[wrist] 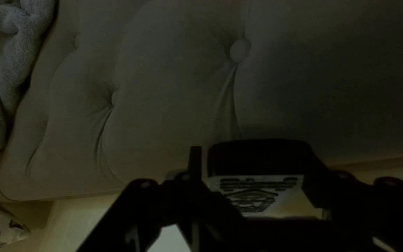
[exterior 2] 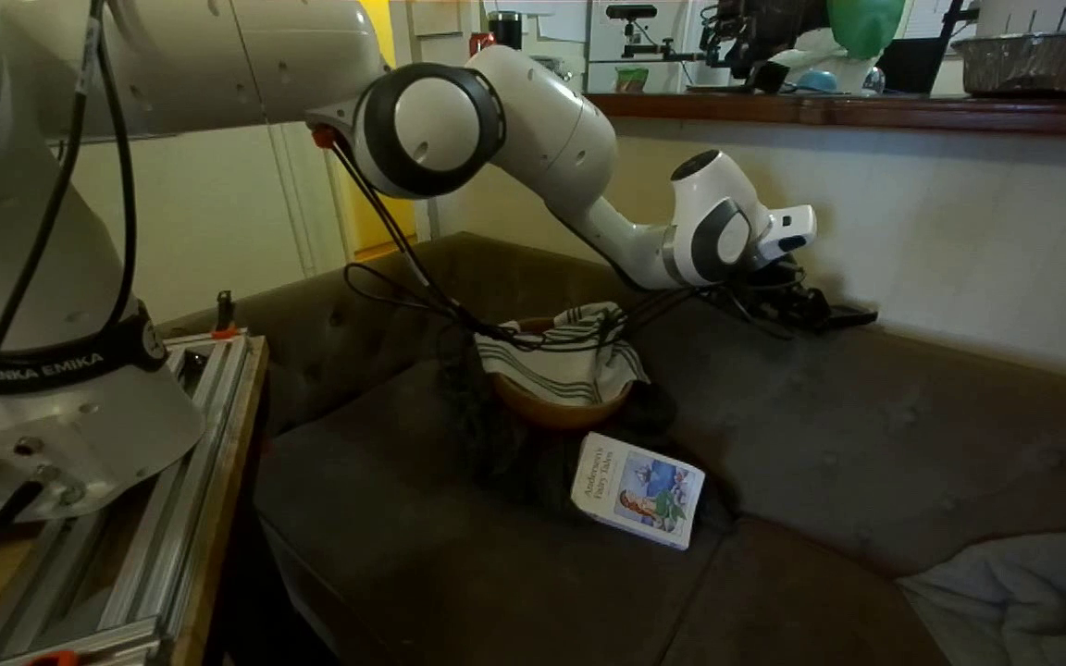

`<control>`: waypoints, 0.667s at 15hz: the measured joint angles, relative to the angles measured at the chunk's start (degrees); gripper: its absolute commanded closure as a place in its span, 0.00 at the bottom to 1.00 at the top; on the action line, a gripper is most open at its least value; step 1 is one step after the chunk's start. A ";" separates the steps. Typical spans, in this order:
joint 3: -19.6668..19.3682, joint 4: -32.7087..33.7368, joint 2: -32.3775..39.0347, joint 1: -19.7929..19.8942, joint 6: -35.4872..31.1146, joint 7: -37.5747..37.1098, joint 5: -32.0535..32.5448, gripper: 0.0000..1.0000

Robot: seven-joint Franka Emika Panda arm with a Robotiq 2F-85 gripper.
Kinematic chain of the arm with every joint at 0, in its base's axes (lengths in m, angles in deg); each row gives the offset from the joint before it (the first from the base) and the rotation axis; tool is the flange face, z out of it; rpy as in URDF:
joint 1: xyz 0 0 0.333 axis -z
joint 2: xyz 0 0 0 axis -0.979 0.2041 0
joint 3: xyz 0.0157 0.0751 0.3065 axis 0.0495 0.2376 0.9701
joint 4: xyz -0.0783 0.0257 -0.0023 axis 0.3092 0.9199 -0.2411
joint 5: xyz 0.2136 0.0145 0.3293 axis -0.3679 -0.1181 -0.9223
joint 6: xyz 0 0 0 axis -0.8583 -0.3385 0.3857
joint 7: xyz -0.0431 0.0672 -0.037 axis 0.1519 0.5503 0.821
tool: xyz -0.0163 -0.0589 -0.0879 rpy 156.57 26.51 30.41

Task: Put the black remote control on the backrest of the sofa.

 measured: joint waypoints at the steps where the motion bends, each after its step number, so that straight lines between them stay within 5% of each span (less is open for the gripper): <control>1: 0.00 0.00 0.00 -0.02 0.06 0.27 -0.09 0.00; 10: -0.15 0.01 -0.01 -0.42 1.78 1.04 -0.30 0.00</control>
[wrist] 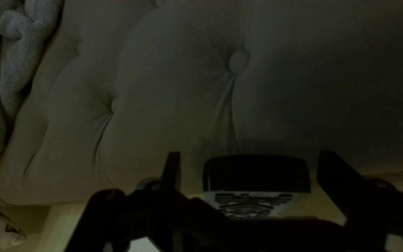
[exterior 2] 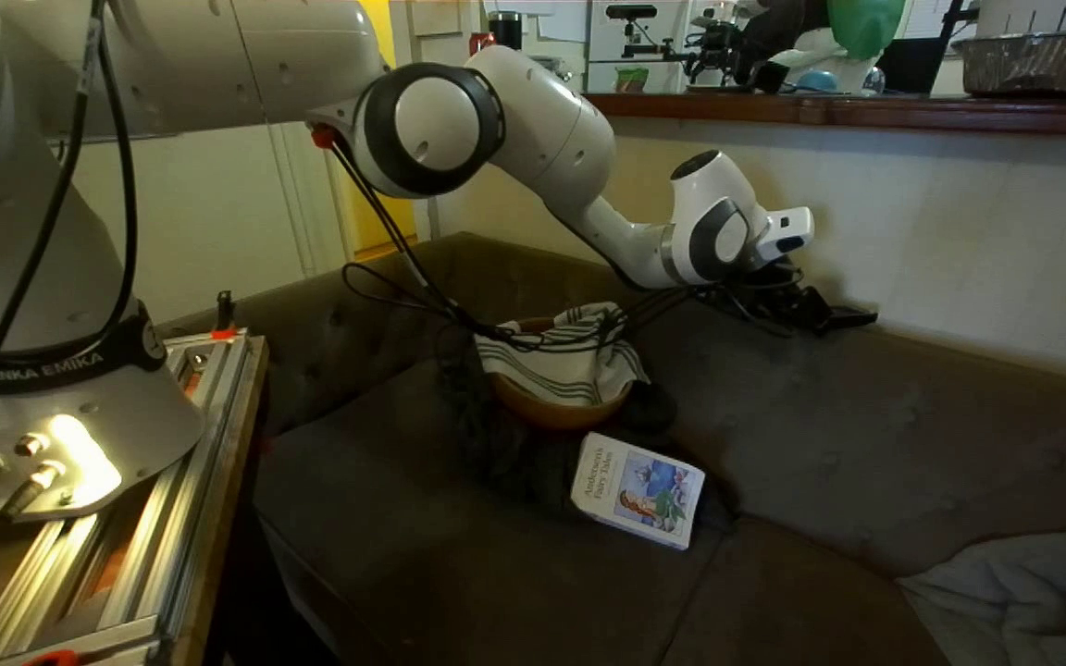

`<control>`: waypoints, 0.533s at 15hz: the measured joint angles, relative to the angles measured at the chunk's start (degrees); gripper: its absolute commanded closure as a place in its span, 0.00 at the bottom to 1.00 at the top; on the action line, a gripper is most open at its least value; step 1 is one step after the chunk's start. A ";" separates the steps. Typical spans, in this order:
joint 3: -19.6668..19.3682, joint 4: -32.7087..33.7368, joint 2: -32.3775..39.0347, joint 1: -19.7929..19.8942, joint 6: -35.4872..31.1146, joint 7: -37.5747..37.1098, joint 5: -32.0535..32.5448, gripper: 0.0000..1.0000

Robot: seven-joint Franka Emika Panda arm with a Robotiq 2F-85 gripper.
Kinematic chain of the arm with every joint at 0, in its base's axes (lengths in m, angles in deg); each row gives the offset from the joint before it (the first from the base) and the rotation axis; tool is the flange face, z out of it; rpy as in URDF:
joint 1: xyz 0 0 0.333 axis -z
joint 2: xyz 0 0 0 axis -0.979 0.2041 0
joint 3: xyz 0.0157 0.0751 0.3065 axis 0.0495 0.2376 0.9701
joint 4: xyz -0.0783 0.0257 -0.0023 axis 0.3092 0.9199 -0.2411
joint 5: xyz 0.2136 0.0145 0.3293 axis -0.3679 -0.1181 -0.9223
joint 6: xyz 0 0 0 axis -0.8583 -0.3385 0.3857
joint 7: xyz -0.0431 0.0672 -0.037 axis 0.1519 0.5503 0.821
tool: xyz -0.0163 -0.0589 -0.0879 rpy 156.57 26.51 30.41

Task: Put the black remote control on the backrest of the sofa.

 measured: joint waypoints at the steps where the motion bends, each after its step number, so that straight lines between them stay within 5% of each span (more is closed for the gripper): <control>1: -0.03 0.00 -0.02 -0.02 0.47 -0.01 0.05 0.00; 8: 1.53 -0.19 -0.45 0.52 1.64 2.48 0.05 0.00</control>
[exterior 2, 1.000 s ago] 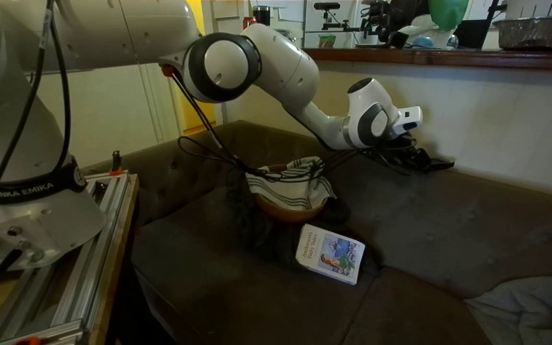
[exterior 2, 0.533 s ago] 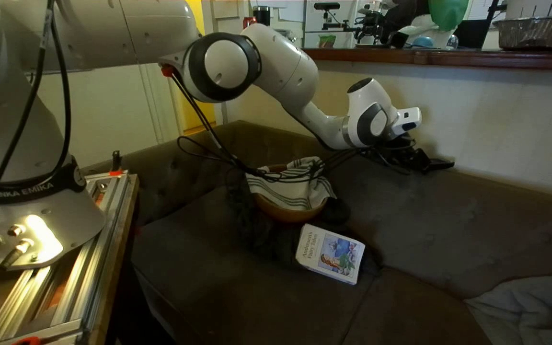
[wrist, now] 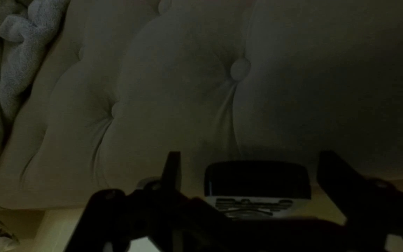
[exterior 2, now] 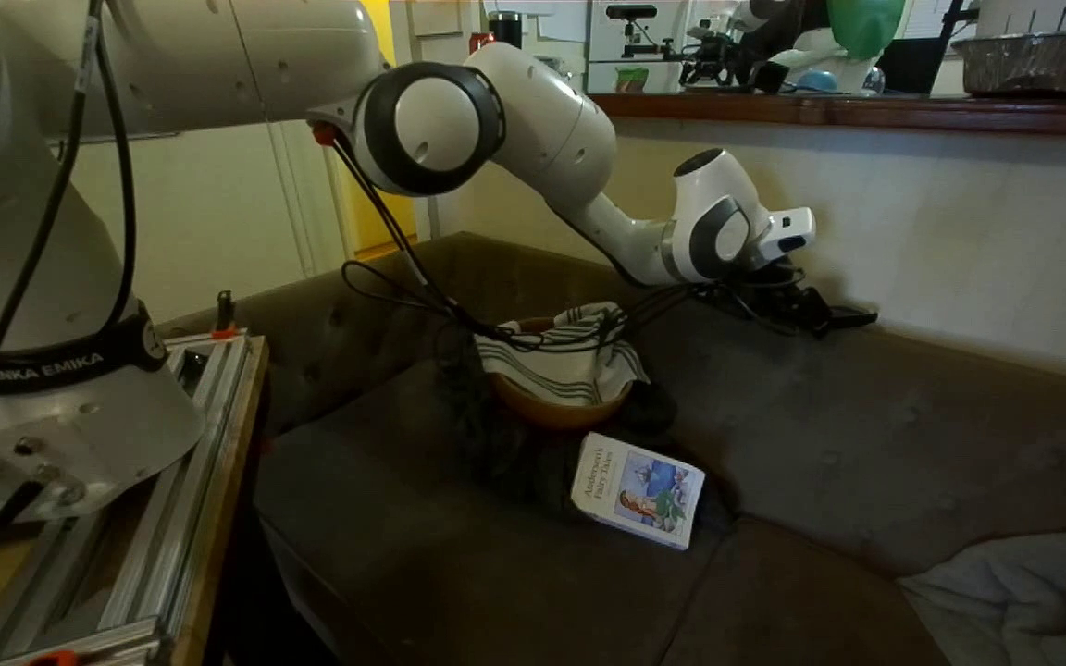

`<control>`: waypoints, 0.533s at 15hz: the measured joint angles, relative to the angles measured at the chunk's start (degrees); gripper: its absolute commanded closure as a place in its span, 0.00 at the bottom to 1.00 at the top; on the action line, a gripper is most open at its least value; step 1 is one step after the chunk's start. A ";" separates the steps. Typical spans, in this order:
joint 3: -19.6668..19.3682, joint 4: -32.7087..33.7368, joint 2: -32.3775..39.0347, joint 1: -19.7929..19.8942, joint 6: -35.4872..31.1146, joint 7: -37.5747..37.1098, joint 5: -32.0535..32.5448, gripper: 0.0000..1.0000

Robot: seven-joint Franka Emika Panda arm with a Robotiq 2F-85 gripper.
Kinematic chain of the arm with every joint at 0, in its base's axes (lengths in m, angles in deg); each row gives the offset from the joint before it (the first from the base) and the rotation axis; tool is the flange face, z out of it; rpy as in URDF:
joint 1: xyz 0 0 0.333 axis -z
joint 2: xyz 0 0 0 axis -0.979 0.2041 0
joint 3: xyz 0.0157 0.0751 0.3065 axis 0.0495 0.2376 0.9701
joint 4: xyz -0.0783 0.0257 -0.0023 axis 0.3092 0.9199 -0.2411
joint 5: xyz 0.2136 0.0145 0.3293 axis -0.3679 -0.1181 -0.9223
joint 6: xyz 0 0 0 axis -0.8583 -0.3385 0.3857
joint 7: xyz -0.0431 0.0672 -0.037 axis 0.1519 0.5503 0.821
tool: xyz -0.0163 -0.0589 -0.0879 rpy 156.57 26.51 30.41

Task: Put the black remote control on the backrest of the sofa.

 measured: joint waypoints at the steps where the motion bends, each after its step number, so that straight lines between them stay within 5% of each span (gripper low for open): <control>1: 0.59 -0.25 -0.21 0.25 0.00 1.22 0.00 0.00; 8: 0.45 -7.03 -4.70 1.38 -2.63 4.37 0.24 0.00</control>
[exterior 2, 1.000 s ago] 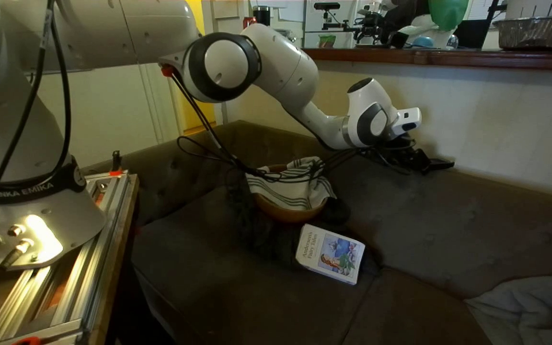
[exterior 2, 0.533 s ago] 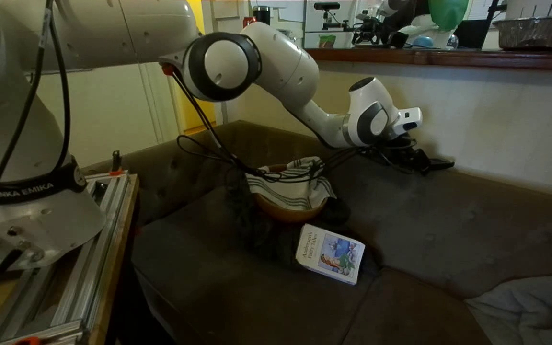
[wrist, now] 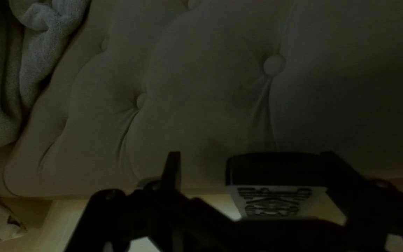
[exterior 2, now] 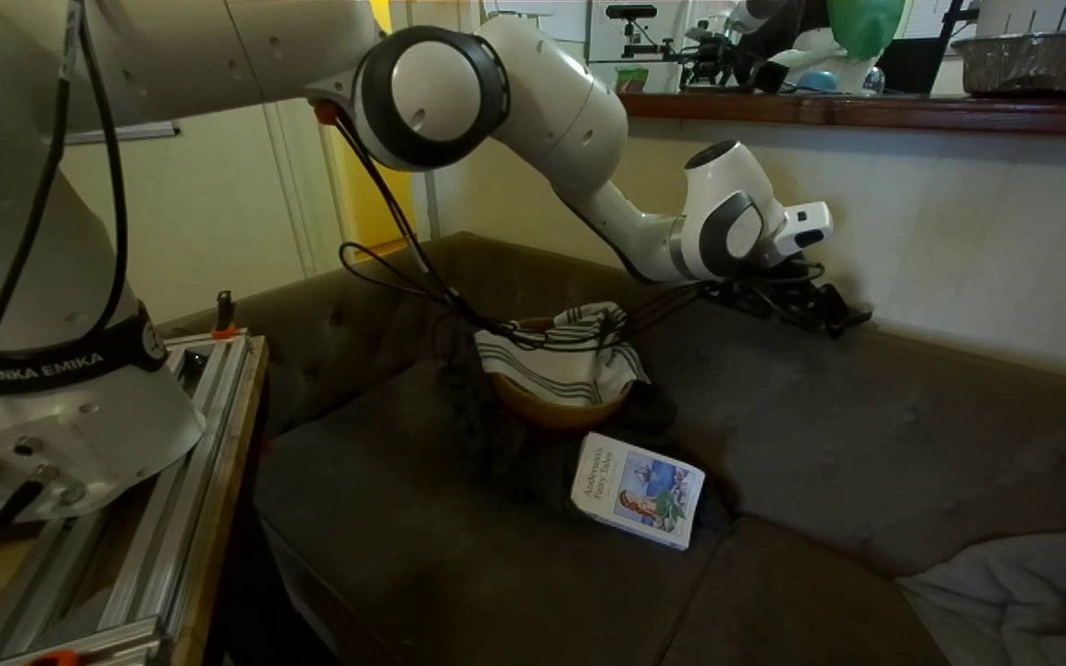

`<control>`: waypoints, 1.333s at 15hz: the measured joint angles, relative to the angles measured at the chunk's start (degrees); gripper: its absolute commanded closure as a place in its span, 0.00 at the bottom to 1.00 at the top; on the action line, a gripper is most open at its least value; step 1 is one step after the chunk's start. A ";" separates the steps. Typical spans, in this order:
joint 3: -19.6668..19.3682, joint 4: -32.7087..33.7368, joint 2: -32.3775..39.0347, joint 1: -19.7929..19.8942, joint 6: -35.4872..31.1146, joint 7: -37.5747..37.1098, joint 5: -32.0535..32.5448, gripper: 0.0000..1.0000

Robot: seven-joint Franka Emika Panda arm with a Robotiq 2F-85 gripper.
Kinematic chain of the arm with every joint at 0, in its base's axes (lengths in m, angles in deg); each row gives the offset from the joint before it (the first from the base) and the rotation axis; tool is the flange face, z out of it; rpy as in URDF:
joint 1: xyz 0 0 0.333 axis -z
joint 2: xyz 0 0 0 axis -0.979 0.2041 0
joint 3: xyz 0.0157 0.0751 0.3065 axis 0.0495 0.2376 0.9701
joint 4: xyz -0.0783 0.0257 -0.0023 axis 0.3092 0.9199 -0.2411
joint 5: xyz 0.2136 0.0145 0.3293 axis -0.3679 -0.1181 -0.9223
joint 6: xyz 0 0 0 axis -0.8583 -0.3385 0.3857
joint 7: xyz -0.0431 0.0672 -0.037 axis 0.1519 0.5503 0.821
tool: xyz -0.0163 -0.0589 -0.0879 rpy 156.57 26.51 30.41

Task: Put the black remote control on the backrest of the sofa.

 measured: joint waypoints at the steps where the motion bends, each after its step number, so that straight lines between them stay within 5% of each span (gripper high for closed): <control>1: -0.13 -1.51 -0.87 0.09 -1.69 0.00 0.04 0.00; 8: 6.89 -15.95 -8.21 2.77 -18.09 7.33 1.11 0.00; 16: 8.71 -35.24 -19.79 8.19 -31.66 7.91 9.33 0.00; 20: 6.27 -45.96 -25.61 9.84 -40.48 7.86 11.95 0.00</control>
